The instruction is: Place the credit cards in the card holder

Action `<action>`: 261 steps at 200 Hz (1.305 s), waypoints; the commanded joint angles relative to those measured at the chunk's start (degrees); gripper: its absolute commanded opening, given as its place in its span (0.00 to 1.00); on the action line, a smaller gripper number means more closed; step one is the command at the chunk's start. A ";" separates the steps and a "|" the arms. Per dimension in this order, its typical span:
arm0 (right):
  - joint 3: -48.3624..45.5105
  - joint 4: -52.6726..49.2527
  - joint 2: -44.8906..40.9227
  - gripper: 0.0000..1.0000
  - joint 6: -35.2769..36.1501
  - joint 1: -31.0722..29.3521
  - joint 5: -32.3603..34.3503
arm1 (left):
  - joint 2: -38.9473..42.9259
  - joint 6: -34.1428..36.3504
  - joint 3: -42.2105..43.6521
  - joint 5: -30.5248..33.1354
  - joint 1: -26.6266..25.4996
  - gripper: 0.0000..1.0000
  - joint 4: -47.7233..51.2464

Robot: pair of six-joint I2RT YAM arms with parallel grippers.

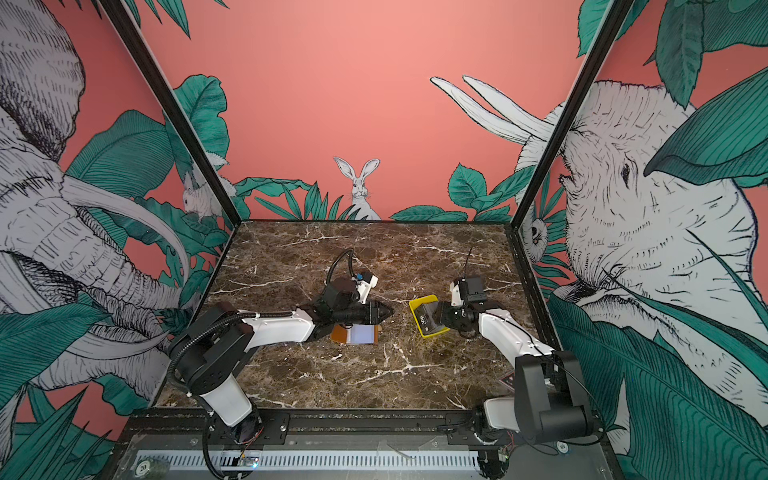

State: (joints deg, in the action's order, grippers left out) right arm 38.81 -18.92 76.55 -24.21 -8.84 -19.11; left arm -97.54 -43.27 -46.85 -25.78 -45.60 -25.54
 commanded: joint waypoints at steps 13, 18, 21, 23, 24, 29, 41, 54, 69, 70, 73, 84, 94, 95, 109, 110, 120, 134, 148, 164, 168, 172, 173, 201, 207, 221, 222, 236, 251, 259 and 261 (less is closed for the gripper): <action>-2.43 2.84 -1.18 0.58 -0.94 0.05 -3.59 | 2.09 2.66 -2.42 -0.32 -0.20 0.36 3.19; -2.67 3.08 -1.43 0.58 -0.90 0.08 -3.76 | 2.16 3.04 -2.68 -0.32 -0.19 0.36 3.70; -2.77 3.12 -1.49 0.58 -0.93 0.06 -3.82 | 2.24 3.26 -2.76 -0.37 -0.19 0.36 3.86; -2.90 3.10 -1.56 0.58 -0.91 0.05 -3.89 | 2.24 3.31 -2.84 -0.40 -0.21 0.36 3.97; -2.97 3.14 -1.57 0.58 -0.87 0.05 -3.95 | 2.21 3.38 -2.96 -0.41 -0.20 0.36 3.99; -3.06 3.30 -1.61 0.58 -0.84 0.06 -4.01 | 2.09 3.67 -3.06 -0.45 -0.19 0.35 4.09; -3.64 3.83 -1.80 0.56 -1.27 -0.03 -4.59 | 1.85 4.01 -3.42 -0.67 -0.14 0.36 4.18; -4.26 4.72 -1.78 0.56 -1.55 -0.74 -5.62 | 1.50 4.35 -3.92 -0.91 -0.10 0.36 4.49; -4.69 5.01 -2.03 0.56 -2.08 -2.58 -4.44 | 0.68 4.54 -5.01 -1.66 -0.10 0.36 5.16; -4.74 4.98 -2.03 0.56 -2.08 -2.67 -4.40 | 0.59 4.57 -5.10 -1.74 -0.10 0.36 5.24; -4.79 5.09 -2.11 0.56 -2.28 -3.05 -4.18 | 0.45 4.55 -5.40 -1.92 -0.18 0.36 5.38; -4.96 4.99 -2.39 0.56 -2.85 -4.64 -3.20 | -0.18 4.51 -6.14 -2.37 -0.12 0.36 6.09; -5.20 5.03 -3.00 0.56 -3.57 -5.98 -2.02 | -0.67 4.38 -6.48 -2.61 -0.10 0.36 6.03; -5.22 5.03 -3.08 0.56 -3.66 -6.04 -1.91 | -0.70 4.35 -6.54 -2.61 -0.10 0.36 6.03; -5.50 5.10 -4.06 0.56 -4.59 -8.01 -0.81 | -1.27 4.11 -6.90 -2.76 -0.10 0.36 6.17; -5.50 5.06 -4.10 0.56 -4.65 -8.15 -0.69 | -1.26 4.09 -6.92 -2.77 -0.10 0.36 6.23; -5.57 4.39 -4.76 0.56 -5.21 -8.99 0.99 | -1.68 3.83 -7.23 -2.95 -0.10 0.36 6.24; -5.98 3.18 -5.89 0.57 -6.21 -9.08 4.30 | -2.21 3.52 -7.42 -2.96 -0.11 0.36 6.31; -5.93 1.58 -7.23 0.59 -7.02 -9.05 7.82 | -2.57 3.11 -7.64 -2.92 -0.10 0.36 6.38; -5.97 1.62 -8.49 0.61 -8.12 -9.07 8.87 | -2.91 3.13 -7.73 -2.94 -0.10 0.36 6.30; -5.94 1.89 -8.65 0.62 -8.40 -9.04 8.83 | -2.92 3.21 -7.73 -2.94 -0.10 0.36 6.37; -6.01 2.02 -8.87 0.63 -8.65 -9.09 8.75 | -2.99 3.29 -7.80 -2.96 -0.12 0.35 6.42; -6.02 2.03 -8.87 0.63 -8.70 -9.09 8.75 | -3.00 3.33 -7.81 -2.96 -0.11 0.35 6.49; -6.25 4.46 -8.99 0.66 -9.46 -9.09 6.77 | -2.85 4.72 -8.74 -2.91 -0.15 0.35 8.42; -6.20 5.01 -8.75 0.67 -9.43 -9.17 6.18 | -2.93 4.99 -9.07 -2.96 -0.10 0.35 8.80; -6.12 6.06 -7.97 0.68 -9.20 -9.65 5.58 | -3.17 5.66 -9.67 -3.11 -0.10 0.35 9.37; -6.11 6.21 -7.86 0.68 -9.19 -9.73 5.58 | -3.18 5.70 -9.76 -3.12 -0.10 0.35 9.41; -5.89 6.86 -6.68 0.69 -9.12 -10.13 5.52 | -3.44 7.10 -10.91 -2.99 -0.10 0.35 11.07; -5.83 8.41 -5.49 0.69 -9.66 -10.83 5.49 | -3.60 8.64 -11.98 -2.76 -0.10 0.35 12.83; -5.85 8.95 -5.04 0.69 -9.90 -11.22 5.62 | -3.61 9.23 -12.53 -2.65 -0.10 0.35 13.59; -5.78 9.13 -4.84 0.69 -9.96 -11.31 5.59 | -3.69 9.36 -12.71 -2.75 -0.16 0.35 13.76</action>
State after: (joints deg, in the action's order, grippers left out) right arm 32.99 -13.26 70.08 -33.10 -18.94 -13.17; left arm -100.86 -37.26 -57.06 -28.16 -45.60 -15.33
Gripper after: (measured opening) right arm 0.688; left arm 0.354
